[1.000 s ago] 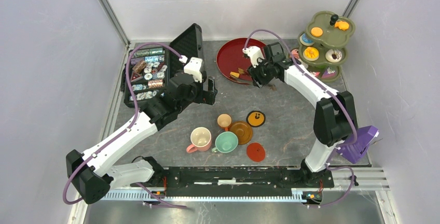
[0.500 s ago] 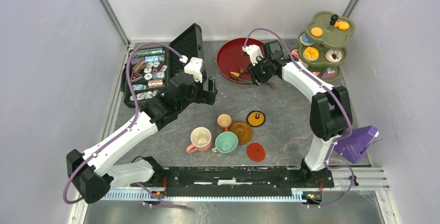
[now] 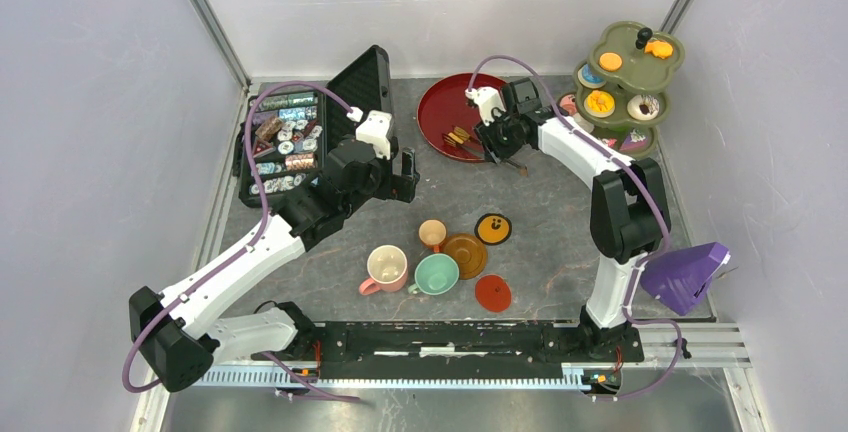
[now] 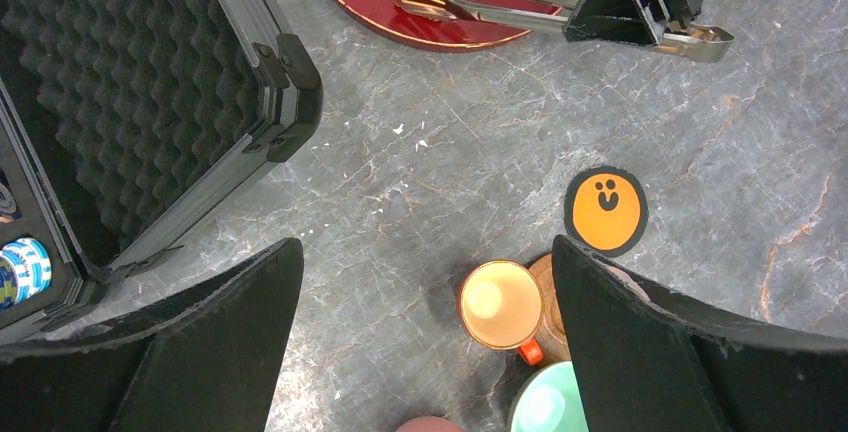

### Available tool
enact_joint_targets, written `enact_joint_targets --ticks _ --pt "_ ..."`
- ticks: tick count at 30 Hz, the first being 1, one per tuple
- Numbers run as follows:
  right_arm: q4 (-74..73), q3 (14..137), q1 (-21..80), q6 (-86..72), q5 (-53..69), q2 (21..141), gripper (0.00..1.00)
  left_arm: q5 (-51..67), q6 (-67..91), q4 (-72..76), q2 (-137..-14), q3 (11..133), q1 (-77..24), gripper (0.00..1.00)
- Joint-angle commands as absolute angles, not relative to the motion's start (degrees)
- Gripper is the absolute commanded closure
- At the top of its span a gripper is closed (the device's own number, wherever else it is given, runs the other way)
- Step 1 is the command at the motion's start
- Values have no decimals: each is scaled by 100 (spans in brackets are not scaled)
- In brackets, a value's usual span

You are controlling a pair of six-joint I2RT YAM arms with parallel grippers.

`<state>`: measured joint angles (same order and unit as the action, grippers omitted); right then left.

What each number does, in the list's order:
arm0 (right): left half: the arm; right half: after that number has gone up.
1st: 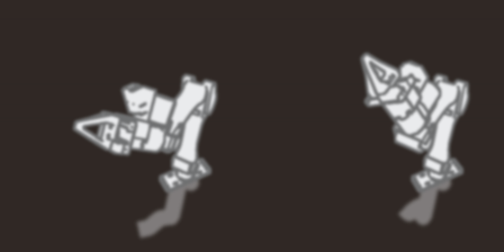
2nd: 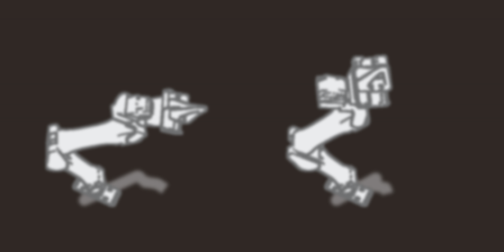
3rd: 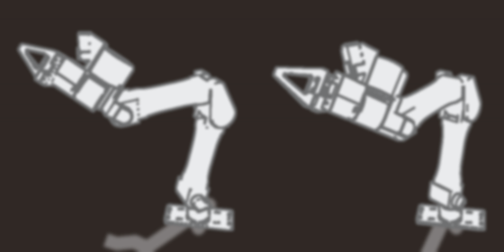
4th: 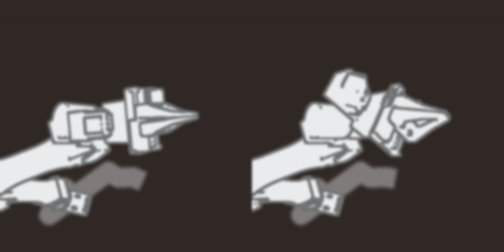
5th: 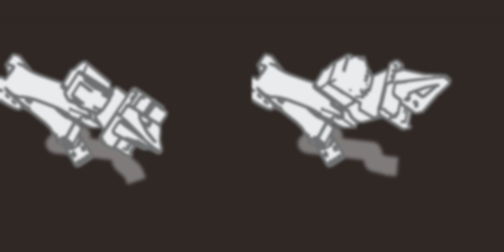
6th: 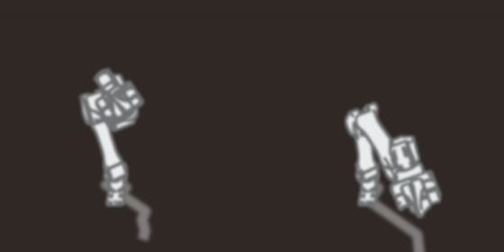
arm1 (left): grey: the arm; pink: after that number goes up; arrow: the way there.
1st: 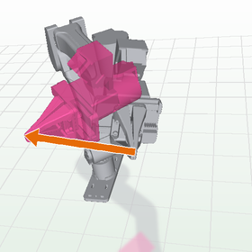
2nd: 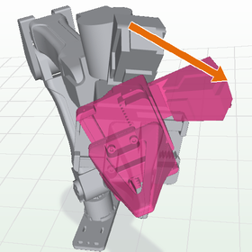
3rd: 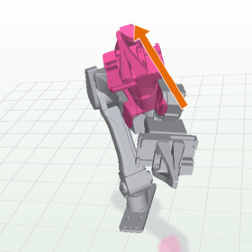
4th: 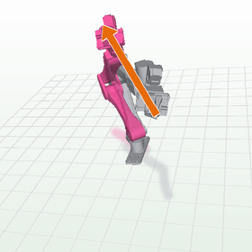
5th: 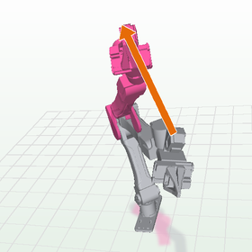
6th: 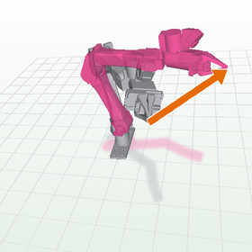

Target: Serve the afternoon tea

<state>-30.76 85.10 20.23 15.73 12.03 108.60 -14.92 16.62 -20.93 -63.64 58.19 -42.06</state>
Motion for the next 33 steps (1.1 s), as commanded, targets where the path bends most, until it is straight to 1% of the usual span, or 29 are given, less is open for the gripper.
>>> enact_joint_targets --ticks 1,8,13,18,20,22,28,30,33 --pt "-2956 8484 1969 1478 1253 10626 59 -1486 1872 -1959 -6379 5906 -4166 0" --pt "-2385 8158 1899 1074 1656 10471 71 -1475 1881 -1960 -6354 5906 -4166 0" --pt "-1832 8007 1876 671 1784 10029 84 -1477 1880 -1960 -6327 5906 -4166 0" --pt "-1276 7764 1672 293 2007 9197 87 -1479 1872 -1964 -6283 5906 -4166 0" --pt "-1112 7635 1548 161 1893 8713 88 -1483 1872 -1969 -6258 5906 -4166 0" --pt "-929 7438 1416 79 1520 8085 88 -1481 1872 -1969 -6241 5906 -4166 0" --pt "-663 6672 1048 35 -773 6304 88 -1455 1889 -1978 -6192 5898 -4166 0" --pt "-882 6607 934 55 -1540 5976 87 -1436 1890 -1978 -6179 5897 -4164 0" --pt "-1173 6472 680 58 -2340 5674 87 -1433 1898 -1975 -6161 5889 -4171 0"
